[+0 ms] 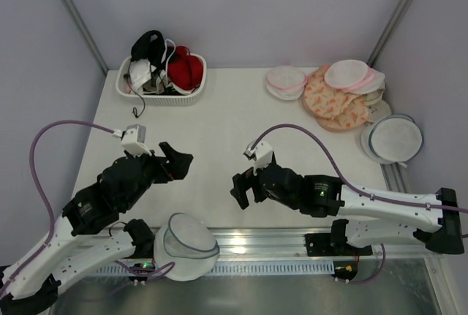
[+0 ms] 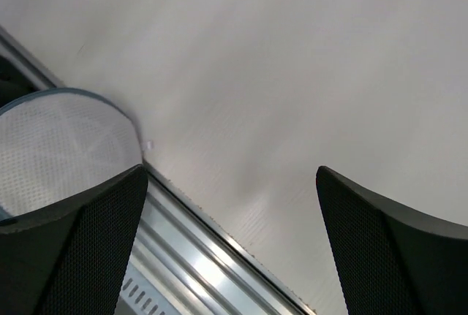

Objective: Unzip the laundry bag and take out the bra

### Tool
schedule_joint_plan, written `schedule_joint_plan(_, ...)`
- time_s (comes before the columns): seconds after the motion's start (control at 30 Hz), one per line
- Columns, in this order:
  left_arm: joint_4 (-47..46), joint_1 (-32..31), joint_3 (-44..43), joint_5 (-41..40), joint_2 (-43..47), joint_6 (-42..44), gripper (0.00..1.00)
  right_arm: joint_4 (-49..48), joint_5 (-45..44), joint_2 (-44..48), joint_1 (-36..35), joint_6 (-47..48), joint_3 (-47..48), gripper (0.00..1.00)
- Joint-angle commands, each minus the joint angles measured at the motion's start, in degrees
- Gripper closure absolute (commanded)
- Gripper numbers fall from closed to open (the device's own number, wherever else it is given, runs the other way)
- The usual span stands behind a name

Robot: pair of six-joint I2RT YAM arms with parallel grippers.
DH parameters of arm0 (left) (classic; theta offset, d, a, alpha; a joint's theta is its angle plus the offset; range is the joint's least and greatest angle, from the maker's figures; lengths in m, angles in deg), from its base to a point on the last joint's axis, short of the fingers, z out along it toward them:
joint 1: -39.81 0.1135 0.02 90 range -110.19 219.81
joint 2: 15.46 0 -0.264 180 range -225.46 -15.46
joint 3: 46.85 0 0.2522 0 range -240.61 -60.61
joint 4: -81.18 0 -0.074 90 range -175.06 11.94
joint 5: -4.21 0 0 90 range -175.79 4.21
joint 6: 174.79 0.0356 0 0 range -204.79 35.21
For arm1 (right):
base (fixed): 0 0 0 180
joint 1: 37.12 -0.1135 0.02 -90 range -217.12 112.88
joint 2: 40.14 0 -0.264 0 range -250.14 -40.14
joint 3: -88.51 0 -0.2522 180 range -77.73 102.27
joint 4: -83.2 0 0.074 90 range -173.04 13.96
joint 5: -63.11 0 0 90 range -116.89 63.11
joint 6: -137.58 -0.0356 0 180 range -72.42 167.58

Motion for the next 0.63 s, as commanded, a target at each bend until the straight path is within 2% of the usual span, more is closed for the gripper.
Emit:
schedule_joint_plan(0.0, -7.0, 0.0, 2.4, 7.1, -2.2, 2.9, 0.00, 5.3, -11.0, 3.4, 2.9, -3.9, 3.8, 0.01)
schedule_joint_plan(0.13, -12.5, 0.0, 6.7, 10.9, -3.9, 3.5, 0.01, 6.4, -13.1, 5.8, 7.2, -3.5, 5.0, 0.01)
schedule_joint_plan(0.33, -20.6, 0.0, 11.7, 12.7, -6.6, 3.6, 0.01, 6.7, -11.2, 5.4, 13.4, -0.1, 8.2, 0.01)
schedule_joint_plan(0.6, -24.0, 0.0, 12.5, 13.3, -9.8, 4.1, 0.00, 3.9, -5.0, 4.7, 18.7, 1.6, 8.6, 0.01)
